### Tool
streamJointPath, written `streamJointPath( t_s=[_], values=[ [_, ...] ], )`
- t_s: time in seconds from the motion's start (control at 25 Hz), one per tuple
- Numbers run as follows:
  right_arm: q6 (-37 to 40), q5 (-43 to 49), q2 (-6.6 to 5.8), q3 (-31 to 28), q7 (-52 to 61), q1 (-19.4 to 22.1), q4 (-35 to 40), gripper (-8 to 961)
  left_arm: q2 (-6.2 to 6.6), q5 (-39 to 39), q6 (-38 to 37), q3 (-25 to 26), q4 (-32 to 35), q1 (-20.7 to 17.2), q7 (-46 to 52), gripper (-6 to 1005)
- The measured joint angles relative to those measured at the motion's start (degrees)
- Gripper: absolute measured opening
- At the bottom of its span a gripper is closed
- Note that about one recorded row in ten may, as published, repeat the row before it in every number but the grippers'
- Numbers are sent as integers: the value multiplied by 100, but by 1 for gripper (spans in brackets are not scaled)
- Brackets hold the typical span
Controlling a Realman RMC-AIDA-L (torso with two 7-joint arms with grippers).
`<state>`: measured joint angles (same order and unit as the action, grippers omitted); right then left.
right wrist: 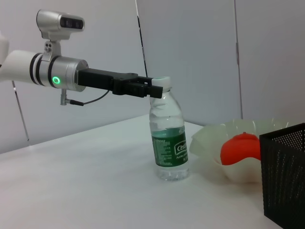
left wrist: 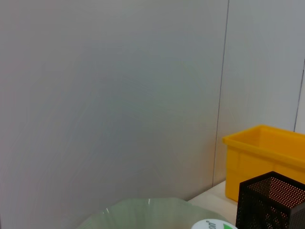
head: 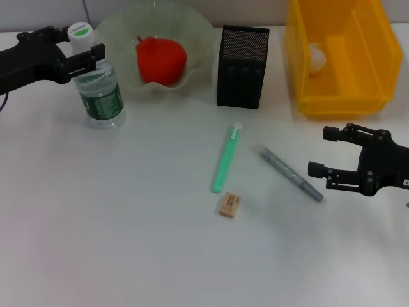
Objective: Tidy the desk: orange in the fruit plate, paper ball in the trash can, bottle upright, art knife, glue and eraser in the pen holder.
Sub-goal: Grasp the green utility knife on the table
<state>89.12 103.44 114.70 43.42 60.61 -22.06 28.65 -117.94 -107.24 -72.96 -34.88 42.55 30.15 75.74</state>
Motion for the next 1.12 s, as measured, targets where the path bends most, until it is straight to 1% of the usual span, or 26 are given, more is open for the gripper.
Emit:
streamJointPath(
  t_s=[0.12, 0.24, 0.36, 0.4, 0.44, 0.48, 0.52, 0.6, 0.64, 0.68, 0.8, 0.88, 1.0, 1.12],
  values=[
    [0, -2, 0, 0, 1, 0, 0, 771, -1, 47, -57, 25, 8, -6, 1, 624],
    [-1, -21, 4, -1, 2, -1, 0, 771, 23, 444, -362, 44, 37, -76, 22, 717],
    [0, -39, 5, -1, 3, 0, -8, 770, 178, 1408, -1124, 48, 35, -271, 151, 809],
    [-1, -42, 6, -1, 3, -1, -11, 770, 244, 1779, -1486, 47, 14, -351, 249, 809],
    [-1, -45, 6, -1, 3, -1, -13, 769, 289, 1962, -1758, 42, 3, -407, 320, 809],
    [0, -50, 9, 0, 4, -6, -14, 769, 376, 2289, -2485, 8, -28, -513, 508, 809],
    [-1, -53, 11, 0, 8, -18, -16, 769, 376, 2289, -2485, 8, -28, -513, 508, 809],
    [0, -56, 18, 0, 56, -56, -21, 768, 407, 2315, -3071, -78, -81, -552, 637, 808],
    [0, -56, 18, 0, 56, -56, -21, 768, 407, 2315, -3071, -78, -81, -552, 637, 808],
    [0, -58, 18, -3, 85, -75, -24, 768, 412, 2154, -3538, -333, -218, -574, 703, 808],
    [0, -61, 18, -6, 119, -106, -31, 767, 397, 1885, -3680, -705, -475, -601, 605, 808],
    [3, -62, 18, -9, 192, -154, -33, 767, 365, 1698, -3678, -797, -667, -610, 386, 808],
    [6, -57, 24, -9, 209, -179, -32, 766, 265, 1510, -3643, -816, -983, -655, -123, 809],
    [8, -34, 33, 1, 224, -199, -34, 765, 235, 1506, -3627, -814, -1010, -677, -137, 809]
  ],
)
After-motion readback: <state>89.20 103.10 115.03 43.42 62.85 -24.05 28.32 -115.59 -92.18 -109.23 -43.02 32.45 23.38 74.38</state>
